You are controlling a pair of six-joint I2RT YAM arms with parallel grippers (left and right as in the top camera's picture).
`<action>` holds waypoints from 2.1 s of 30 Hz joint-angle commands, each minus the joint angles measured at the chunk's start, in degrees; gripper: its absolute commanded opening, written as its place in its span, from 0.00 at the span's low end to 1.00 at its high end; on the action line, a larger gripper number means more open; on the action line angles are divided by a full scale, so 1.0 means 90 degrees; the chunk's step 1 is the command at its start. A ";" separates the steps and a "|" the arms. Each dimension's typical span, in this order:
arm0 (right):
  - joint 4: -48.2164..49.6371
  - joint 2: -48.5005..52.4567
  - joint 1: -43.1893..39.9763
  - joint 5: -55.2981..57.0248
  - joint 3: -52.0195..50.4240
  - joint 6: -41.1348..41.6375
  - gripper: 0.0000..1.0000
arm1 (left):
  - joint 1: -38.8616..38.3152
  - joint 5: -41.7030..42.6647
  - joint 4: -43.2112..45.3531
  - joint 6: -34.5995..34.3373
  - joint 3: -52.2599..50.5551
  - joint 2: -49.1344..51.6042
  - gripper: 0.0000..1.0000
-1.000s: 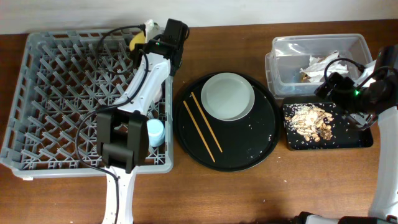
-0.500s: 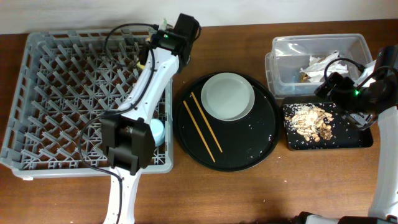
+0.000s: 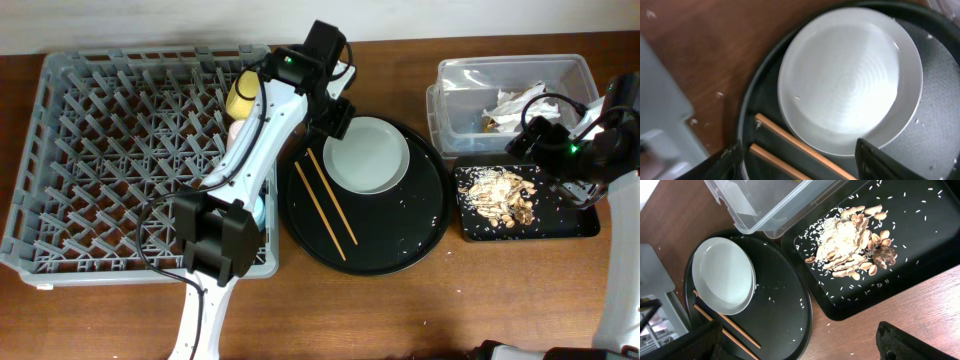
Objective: Sort waste into correct bins and load items into the dishwasher rack
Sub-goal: 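Move the left gripper to the white plate and grasp its rim, then lift the white plate and stand it upright in the rack's back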
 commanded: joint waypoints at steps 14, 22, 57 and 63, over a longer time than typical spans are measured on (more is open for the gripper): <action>-0.0005 0.0027 0.0029 0.0058 -0.0022 -0.0036 0.98 | 0.0121 -0.0228 0.0913 -0.0175 -0.0629 0.1112 0.70; -0.0005 0.0027 0.0029 0.0058 -0.0022 -0.0036 0.98 | 0.0153 0.0090 0.0648 -0.0177 -0.0690 0.1115 0.30; -0.0005 0.0027 0.0029 0.0058 -0.0022 -0.0036 0.98 | 0.2028 -0.6050 -0.2616 -0.1222 0.4762 -0.0233 0.01; -0.0005 0.0027 0.0029 0.0058 -0.0022 -0.0036 0.98 | 0.2120 -0.6815 -0.2040 -0.1224 0.4493 0.0957 0.00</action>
